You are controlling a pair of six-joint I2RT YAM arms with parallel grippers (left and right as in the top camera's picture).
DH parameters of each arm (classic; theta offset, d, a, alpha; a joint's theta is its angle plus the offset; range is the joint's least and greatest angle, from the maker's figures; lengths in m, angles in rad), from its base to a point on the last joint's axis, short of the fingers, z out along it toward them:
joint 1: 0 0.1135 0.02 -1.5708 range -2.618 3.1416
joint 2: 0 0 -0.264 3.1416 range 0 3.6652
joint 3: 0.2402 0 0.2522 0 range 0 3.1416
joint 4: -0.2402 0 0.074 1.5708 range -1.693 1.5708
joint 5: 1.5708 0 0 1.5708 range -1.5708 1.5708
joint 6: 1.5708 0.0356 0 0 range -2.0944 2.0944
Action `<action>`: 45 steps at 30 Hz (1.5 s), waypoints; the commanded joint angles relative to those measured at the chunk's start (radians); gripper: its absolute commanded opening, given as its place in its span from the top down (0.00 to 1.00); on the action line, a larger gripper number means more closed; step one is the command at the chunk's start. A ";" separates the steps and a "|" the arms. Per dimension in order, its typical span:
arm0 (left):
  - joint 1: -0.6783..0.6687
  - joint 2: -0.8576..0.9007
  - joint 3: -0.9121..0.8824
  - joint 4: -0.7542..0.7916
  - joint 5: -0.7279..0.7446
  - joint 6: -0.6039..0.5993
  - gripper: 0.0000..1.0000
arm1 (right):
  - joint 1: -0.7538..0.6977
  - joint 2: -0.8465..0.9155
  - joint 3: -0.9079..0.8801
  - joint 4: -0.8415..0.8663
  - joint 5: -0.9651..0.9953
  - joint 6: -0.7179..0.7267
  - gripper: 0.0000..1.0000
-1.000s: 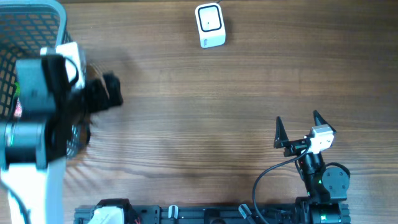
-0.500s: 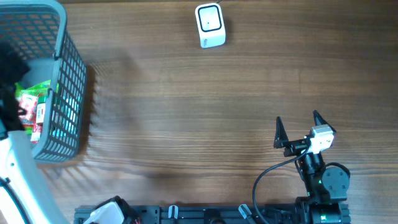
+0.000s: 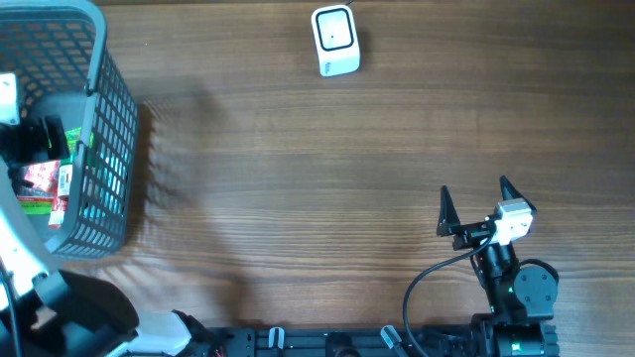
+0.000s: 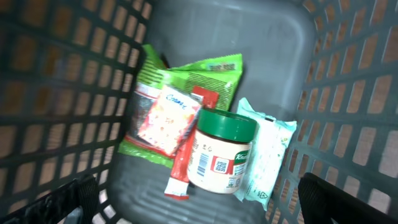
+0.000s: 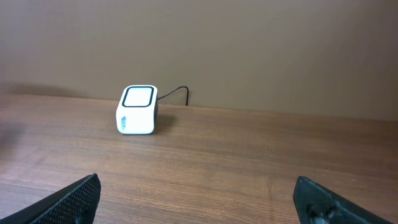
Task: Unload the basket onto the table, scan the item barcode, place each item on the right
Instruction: 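Reach the left gripper into the basket and grasp the green-lid jar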
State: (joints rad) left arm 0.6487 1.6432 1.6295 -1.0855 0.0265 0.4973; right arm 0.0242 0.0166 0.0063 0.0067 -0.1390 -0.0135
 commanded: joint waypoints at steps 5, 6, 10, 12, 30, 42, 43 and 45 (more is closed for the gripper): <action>0.011 0.160 0.008 -0.002 0.063 0.049 0.00 | -0.005 -0.003 -0.001 0.004 -0.016 -0.010 0.00; 0.011 0.177 0.007 -0.002 0.063 0.049 0.00 | -0.005 -0.003 -0.001 0.004 -0.016 -0.011 0.00; 0.011 0.259 0.007 -0.005 0.064 0.049 0.00 | -0.005 -0.003 -0.001 0.004 -0.016 -0.011 0.00; 0.011 0.290 0.007 -0.009 0.064 0.049 0.00 | -0.005 -0.003 -0.001 0.004 -0.016 -0.010 0.00; 0.011 0.397 0.004 -0.034 0.078 0.011 0.09 | -0.005 -0.003 -0.001 0.004 -0.016 -0.011 0.00; 0.011 0.397 0.004 -0.030 0.097 0.011 0.00 | -0.005 -0.003 -0.001 0.004 -0.016 -0.011 0.00; 0.011 0.397 0.004 -0.029 0.113 0.011 0.00 | -0.005 -0.003 -0.001 0.004 -0.016 -0.010 0.00; 0.011 0.399 0.004 -0.028 0.115 0.011 0.00 | -0.005 -0.003 -0.001 0.004 -0.016 -0.010 0.00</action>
State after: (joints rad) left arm 0.6502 2.0281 1.6299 -1.1183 0.1036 0.5083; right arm 0.0242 0.0166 0.0063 0.0067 -0.1390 -0.0135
